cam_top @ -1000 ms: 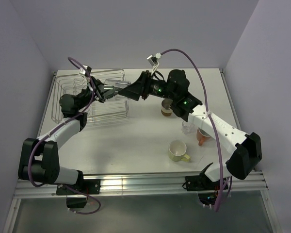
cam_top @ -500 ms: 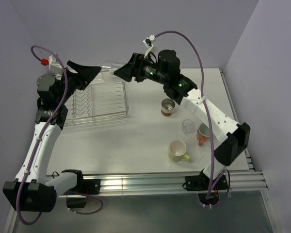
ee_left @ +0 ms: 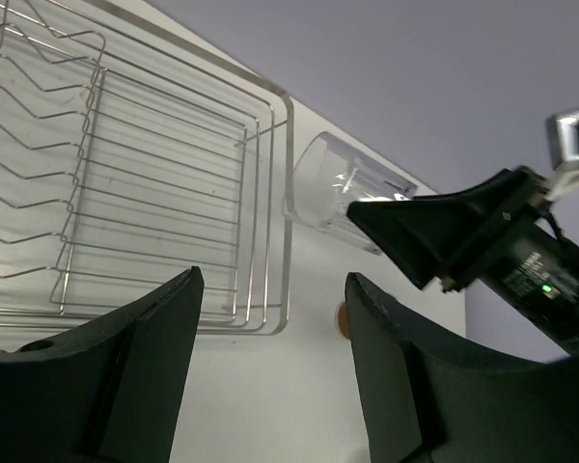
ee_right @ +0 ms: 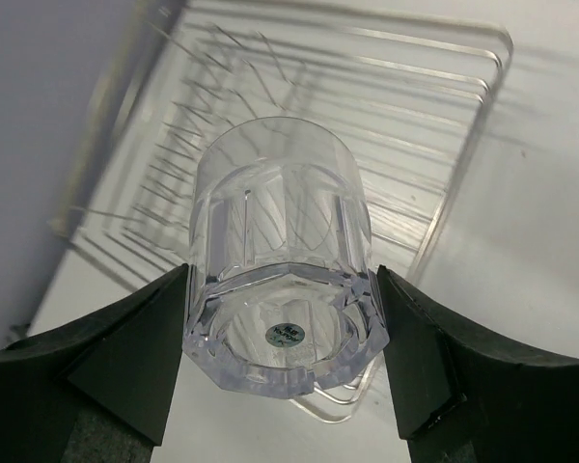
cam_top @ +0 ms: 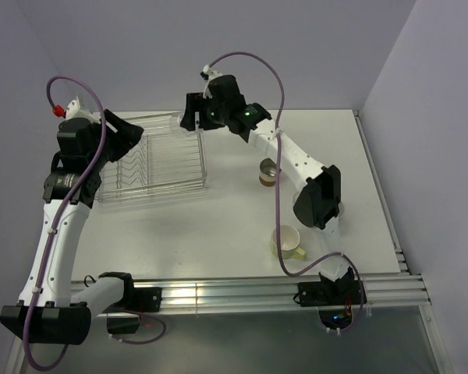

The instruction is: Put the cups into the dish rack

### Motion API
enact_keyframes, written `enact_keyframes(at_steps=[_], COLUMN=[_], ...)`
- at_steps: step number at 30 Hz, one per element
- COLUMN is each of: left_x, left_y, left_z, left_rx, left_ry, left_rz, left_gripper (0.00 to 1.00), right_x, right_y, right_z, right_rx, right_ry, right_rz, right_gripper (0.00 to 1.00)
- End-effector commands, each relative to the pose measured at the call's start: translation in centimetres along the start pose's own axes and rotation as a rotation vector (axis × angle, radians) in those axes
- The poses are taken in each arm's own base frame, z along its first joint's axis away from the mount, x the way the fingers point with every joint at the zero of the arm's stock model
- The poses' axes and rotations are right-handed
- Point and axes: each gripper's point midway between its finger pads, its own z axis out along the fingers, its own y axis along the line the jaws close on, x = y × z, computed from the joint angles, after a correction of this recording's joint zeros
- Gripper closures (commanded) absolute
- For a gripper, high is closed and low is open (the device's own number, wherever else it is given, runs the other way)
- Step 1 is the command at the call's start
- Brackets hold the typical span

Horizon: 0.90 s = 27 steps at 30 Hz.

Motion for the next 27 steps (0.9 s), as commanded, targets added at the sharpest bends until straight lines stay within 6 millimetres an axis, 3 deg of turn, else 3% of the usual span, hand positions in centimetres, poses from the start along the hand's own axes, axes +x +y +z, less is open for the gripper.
enact_keyframes(at_steps=[1,5,14,19,27], left_x=[-0.3,1.1,2.8,3.3,3.7], left_y=[0.2,0.8,1.8,2.1,2.3], left_z=[-1.5,-1.3,-0.9,-0.9,-1.0], left_rx=[-0.010,-0.009,-0.013,-0.016,-0.011], left_ry=[0.003,0.047,0.095,0.109,0.121], left_rz=[0.077,0.096,0.108,0.116,0.124], left_gripper=[0.33,0.33,0.33,0.33,0.34], right_x=[-0.1,2.5,6.5,8.0,9.2], right_y=[0.0,0.0,1.6,1.7,0.1], right_z=[0.1,2.2,3.4,3.9,5.0], right_rx=[0.052,0.098,0.136,0.168,0.235], right_ry=[0.000,0.056,0.125,0.155,0.183], right_rz=[-0.099,-0.209,-0.383,-0.454,-0.492], right_gripper=[1.00,1.00,1.00,1.00,1.00])
